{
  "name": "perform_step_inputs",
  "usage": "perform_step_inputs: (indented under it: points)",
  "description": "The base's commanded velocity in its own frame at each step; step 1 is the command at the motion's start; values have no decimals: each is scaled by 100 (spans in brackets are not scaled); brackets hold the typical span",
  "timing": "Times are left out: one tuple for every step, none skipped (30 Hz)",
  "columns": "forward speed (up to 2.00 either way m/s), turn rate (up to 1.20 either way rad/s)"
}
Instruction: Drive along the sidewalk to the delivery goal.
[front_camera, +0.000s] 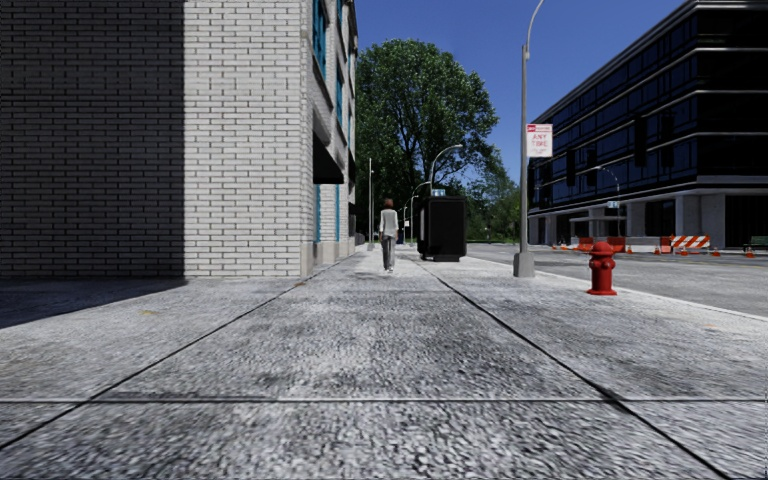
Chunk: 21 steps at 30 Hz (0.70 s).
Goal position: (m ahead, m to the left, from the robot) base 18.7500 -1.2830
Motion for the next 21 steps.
perform_step_inputs:
  points:
    - [200,0]
    - [200,0]
    - [200,0]
    - [200,0]
    - [200,0]
    - [200,0]
    - [200,0]
    - [200,0]
    - [200,0]
    - [200,0]
    - [200,0]
    - [200,0]
    - [200,0]
    - [200,0]
    - [200,0]
    - [200,0]
    - [200,0]
    - [200,0]
    - [200,0]
    - [200,0]
    - [200,0]
